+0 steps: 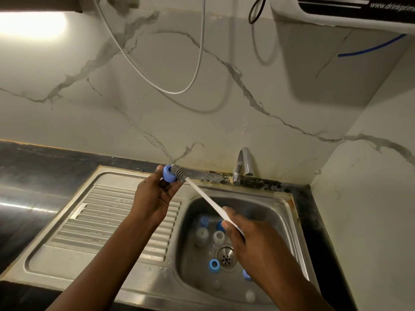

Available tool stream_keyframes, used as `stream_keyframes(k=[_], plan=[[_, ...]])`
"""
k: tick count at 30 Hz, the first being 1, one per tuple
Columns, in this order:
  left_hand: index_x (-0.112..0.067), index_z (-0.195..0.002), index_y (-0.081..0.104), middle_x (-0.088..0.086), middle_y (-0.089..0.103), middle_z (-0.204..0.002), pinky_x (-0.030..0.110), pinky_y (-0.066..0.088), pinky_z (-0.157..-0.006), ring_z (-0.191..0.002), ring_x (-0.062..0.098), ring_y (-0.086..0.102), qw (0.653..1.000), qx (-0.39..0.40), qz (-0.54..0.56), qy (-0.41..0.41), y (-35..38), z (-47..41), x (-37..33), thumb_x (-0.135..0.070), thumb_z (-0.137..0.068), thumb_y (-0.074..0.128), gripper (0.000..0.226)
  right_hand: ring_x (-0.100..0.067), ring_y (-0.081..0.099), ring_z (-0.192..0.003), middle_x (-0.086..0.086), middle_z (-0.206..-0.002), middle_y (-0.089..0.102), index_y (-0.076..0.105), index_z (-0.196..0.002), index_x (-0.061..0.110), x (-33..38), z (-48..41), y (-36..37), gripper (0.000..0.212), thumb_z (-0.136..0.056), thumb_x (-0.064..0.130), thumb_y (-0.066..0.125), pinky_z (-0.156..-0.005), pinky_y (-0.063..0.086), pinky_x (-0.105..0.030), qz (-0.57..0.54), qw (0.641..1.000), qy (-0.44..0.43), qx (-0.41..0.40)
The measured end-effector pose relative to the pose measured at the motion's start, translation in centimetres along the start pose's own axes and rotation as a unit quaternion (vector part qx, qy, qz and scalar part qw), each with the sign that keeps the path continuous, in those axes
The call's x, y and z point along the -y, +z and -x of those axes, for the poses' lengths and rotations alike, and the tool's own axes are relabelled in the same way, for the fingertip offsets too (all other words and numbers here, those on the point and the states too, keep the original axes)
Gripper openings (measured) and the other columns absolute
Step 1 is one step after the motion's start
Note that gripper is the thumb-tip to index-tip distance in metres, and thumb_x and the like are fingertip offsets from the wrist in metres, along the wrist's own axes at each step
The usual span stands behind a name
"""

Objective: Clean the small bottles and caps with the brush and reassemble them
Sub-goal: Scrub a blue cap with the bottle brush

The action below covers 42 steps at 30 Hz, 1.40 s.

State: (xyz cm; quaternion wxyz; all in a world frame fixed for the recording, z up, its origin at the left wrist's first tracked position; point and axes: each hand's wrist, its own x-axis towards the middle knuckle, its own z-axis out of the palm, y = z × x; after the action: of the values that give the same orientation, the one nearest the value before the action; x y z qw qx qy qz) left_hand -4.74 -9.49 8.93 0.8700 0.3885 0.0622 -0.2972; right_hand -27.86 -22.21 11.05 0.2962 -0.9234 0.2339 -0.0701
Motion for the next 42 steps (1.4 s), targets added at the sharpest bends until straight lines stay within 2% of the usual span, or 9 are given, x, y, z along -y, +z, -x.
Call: stream_keyframes(k=[5,11,16,19,22,30,36,39,42], plan=[[0.001,-0.123,0.065,0.026,0.075,-0.116,0.044,0.064,-0.086,-0.098,0.034,0.078,1.0,-0.004,-0.015,0.0,0.4,0.3,0.5,-0.021,-0.111,0.05,0.029,-0.008,0.064,-0.063,0.008,-0.073,0.061,0.037,-0.154,0.047,0.7,-0.7,0.7,0.05,-0.106,0.057,0.037,-0.063,0.059,-0.025,-0.002,1.0,0.0,-0.011],[0.0,-0.12,0.066,0.027,0.074,-0.119,0.043,0.063,-0.088,-0.112,0.041,0.072,0.999,-0.03,-0.026,0.011,0.2,0.6,0.9,-0.025,-0.109,0.053,0.03,-0.003,0.057,-0.065,0.014,-0.083,0.058,0.034,-0.156,0.048,1.7,-0.4,0.8,0.05,-0.107,0.055,0.035,-0.062,0.047,-0.016,0.011,1.0,-0.024,-0.011],[0.002,-0.127,0.064,0.025,0.075,-0.114,0.037,0.066,-0.082,-0.106,0.034,0.074,0.998,-0.049,-0.007,0.027,-0.3,0.0,-0.6,-0.024,-0.108,0.056,0.033,-0.009,0.065,-0.082,0.015,-0.085,0.059,0.032,-0.155,0.05,1.0,0.9,0.4,0.049,-0.107,0.057,0.03,-0.081,0.056,-0.031,0.036,0.999,-0.03,0.009],[0.002,-0.126,0.066,0.025,0.077,-0.11,0.037,0.067,-0.077,-0.095,0.033,0.078,0.999,-0.029,-0.033,0.017,-0.2,0.0,-0.5,-0.024,-0.11,0.054,0.033,-0.007,0.064,-0.065,0.014,-0.073,0.058,0.033,-0.154,0.05,0.3,0.6,0.0,0.049,-0.106,0.058,0.031,-0.069,0.06,-0.032,0.029,1.0,-0.011,0.002],[0.004,-0.122,0.064,0.029,0.075,-0.115,0.045,0.065,-0.087,-0.101,0.039,0.077,0.999,-0.014,-0.044,0.003,0.1,0.4,0.4,-0.023,-0.111,0.051,0.032,-0.005,0.056,-0.055,0.014,-0.065,0.051,0.032,-0.157,0.046,0.5,-0.3,0.1,0.051,-0.106,0.055,0.032,-0.062,0.06,-0.028,0.03,1.0,0.001,0.001],[0.001,-0.122,0.067,0.027,0.075,-0.116,0.041,0.066,-0.083,-0.104,0.036,0.076,0.998,-0.034,-0.055,0.019,0.3,0.3,1.0,-0.025,-0.108,0.057,0.032,-0.002,0.05,-0.059,0.009,-0.086,0.063,0.029,-0.159,0.044,2.0,-0.4,0.6,0.05,-0.109,0.051,0.031,-0.052,0.036,-0.015,0.041,0.999,-0.03,-0.014],[0.001,-0.117,0.065,0.031,0.071,-0.122,0.047,0.062,-0.096,-0.118,0.043,0.07,0.997,-0.066,-0.04,0.021,-0.6,-0.9,0.0,-0.027,-0.108,0.057,0.031,-0.01,0.064,-0.085,0.009,-0.094,0.062,0.025,-0.159,0.047,1.3,0.8,0.5,0.051,-0.108,0.055,0.026,-0.078,0.056,-0.031,0.057,0.997,-0.038,0.019],[0.0,-0.121,0.066,0.024,0.077,-0.106,0.042,0.065,-0.087,-0.101,0.036,0.076,0.997,-0.065,-0.048,0.013,-0.7,-1.0,-0.1,-0.028,-0.11,0.053,0.033,-0.007,0.063,-0.083,0.014,-0.091,0.057,0.027,-0.158,0.047,0.7,0.8,0.1,0.049,-0.109,0.053,0.027,-0.076,0.047,-0.022,0.057,0.998,-0.034,0.011],[-0.001,-0.124,0.066,0.023,0.078,-0.102,0.041,0.067,-0.079,-0.087,0.033,0.079,0.997,-0.045,-0.055,-0.006,-0.6,-0.6,0.5,-0.027,-0.112,0.048,0.033,-0.009,0.065,-0.072,0.01,-0.088,0.065,0.032,-0.157,0.046,0.3,0.3,0.1,0.049,-0.109,0.053,0.029,-0.069,0.056,-0.023,0.05,0.999,-0.02,0.001]])
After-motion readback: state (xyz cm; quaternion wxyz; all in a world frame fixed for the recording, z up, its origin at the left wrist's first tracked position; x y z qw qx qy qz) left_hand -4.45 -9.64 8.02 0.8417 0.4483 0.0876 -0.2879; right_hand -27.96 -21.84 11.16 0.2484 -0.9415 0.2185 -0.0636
